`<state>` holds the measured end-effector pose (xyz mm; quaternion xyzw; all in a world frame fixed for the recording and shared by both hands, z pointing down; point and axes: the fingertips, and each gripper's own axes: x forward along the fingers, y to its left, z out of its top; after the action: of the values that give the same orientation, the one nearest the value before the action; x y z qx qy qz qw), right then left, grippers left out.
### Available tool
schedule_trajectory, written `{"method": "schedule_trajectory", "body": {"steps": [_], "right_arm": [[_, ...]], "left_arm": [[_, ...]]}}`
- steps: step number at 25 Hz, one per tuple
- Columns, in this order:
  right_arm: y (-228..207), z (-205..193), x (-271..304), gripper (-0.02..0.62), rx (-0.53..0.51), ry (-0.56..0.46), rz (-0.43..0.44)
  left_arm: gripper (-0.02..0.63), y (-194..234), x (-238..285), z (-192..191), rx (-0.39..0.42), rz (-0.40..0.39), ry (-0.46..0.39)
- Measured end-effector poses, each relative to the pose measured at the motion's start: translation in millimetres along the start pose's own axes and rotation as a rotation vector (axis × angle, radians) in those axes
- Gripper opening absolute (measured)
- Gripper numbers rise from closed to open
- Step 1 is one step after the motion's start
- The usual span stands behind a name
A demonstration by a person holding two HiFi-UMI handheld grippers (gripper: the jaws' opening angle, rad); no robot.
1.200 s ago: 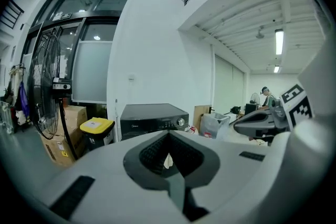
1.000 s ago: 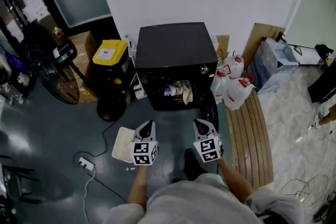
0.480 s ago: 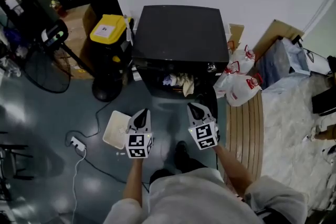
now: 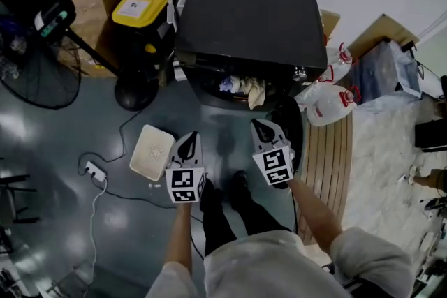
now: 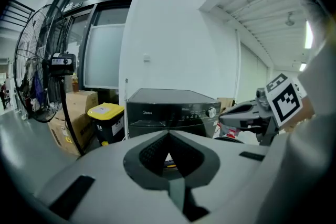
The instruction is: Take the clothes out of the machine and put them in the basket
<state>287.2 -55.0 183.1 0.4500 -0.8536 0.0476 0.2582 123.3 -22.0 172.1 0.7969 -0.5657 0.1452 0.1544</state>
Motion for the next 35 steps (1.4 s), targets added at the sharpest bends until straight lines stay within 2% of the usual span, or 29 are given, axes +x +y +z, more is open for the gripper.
{"method": "schedule_trajectory", "body": {"steps": [4, 11, 18, 29, 33, 35], "right_arm": [[9.0, -24.7, 34.2, 0.023, -0.002, 0.029, -0.033], [31.4, -68.4, 86.1, 0.023, 0.0, 0.066, -0.076], [42.7, -107.5, 143.9, 0.023, 0.019, 0.073, -0.106], [48.3, -203.1, 226.4, 0.023, -0.038, 0.123, -0.076], [49.3, -235.8, 252.9, 0.023, -0.057, 0.142, -0.068], [47.4, -252.1, 264.5, 0.023, -0.071, 0.154, -0.066]], "left_arm": [[0.018, 32.5, 11.5, -34.4, -0.025, 0.003, 0.011], [0.018, 64.2, 38.1, -107.7, -0.06, -0.047, 0.05], [0.018, 85.4, 78.4, -154.6, -0.012, -0.077, 0.066], [0.018, 110.8, 140.0, -235.6, -0.021, -0.056, 0.078], [0.018, 119.0, 154.0, -268.0, -0.027, -0.049, 0.12], [0.018, 117.2, 163.7, -276.7, -0.035, -0.053, 0.09]]}}
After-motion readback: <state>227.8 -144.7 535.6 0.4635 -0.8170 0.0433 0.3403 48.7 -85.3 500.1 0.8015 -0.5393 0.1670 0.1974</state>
